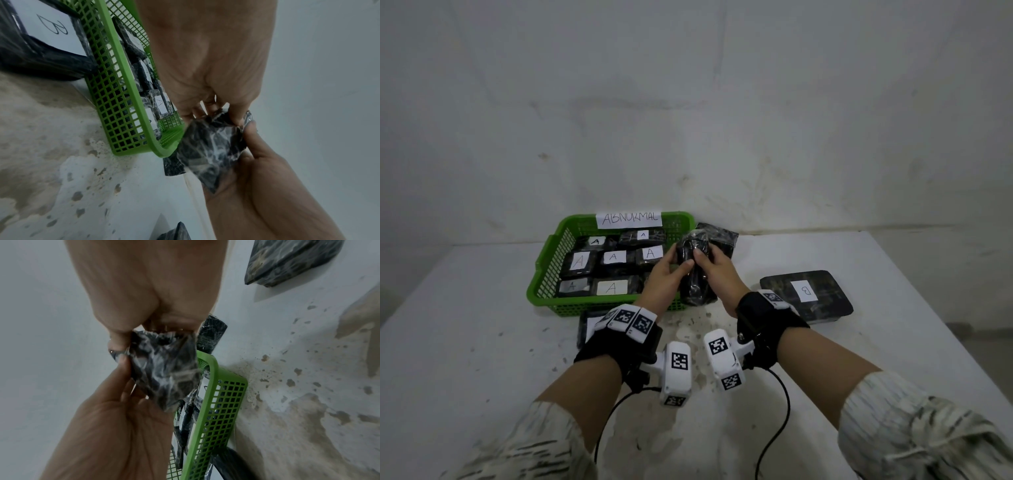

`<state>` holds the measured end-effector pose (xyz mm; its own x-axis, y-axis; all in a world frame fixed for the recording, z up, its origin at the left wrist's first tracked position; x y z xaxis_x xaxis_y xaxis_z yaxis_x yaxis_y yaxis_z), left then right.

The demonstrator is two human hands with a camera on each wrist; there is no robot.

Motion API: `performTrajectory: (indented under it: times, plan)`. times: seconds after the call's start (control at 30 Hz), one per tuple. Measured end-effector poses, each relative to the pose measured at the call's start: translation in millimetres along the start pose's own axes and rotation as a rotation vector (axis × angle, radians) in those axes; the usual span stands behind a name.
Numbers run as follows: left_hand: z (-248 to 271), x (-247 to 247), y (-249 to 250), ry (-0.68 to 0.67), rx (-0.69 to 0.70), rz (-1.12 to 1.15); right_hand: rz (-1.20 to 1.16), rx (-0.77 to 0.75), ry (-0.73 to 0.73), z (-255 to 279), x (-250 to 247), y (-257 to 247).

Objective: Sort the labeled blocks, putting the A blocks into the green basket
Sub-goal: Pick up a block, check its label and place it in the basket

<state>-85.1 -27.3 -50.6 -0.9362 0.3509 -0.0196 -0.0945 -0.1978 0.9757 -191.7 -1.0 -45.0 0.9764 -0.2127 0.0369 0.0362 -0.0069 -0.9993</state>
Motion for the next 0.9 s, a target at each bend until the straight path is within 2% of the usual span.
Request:
performTrajectory:
  times: [0.2, 0.3, 0.47, 0.6, 0.7, 0.9]
  plan:
    - [-2.5, -2.1, -2.3, -0.011, -0.005, 0.115, -0.054, -0.009, -0.026, 0.0, -4.8, 0.7]
    - [-2.0, 1.0, -8.0, -0.047, -0.021, 0.095, -0.079, -0.005, -0.009, -2.5, -8.8, 2.0]
    - [-6.2, -5.1, -5.6, -0.006, 0.004, 0.08, -0.109, 0.031, -0.061, -1.0, -6.8, 4.4]
    - [-7.4, -5.1, -11.2, -0.025, -0.034, 0.106, -0.111, 0.004, -0.073, -1.2, -8.1, 5.6]
    - [-5.6, -4.7, -9.3, -0.014, -0.012, 0.081, -0.143, 0.003, -0.08, -0.8, -5.8, 5.5]
    - [-3.0, -9.0, -4.1, 0.04, 0.014, 0.073, -0.114, 0.04, -0.2, 5.0, -4.1, 6.3]
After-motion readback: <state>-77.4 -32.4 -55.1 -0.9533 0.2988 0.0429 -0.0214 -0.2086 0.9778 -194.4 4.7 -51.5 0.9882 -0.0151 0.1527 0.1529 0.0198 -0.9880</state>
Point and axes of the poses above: each hand's wrist, its own z-axis away from the middle knuckle, its own x-axis out of the palm, y = z × x, the point moved 5 cm from there along -z, towards the middle knuckle, and after that the axes turned 6 degrees about -x, right-handed, at the moved point
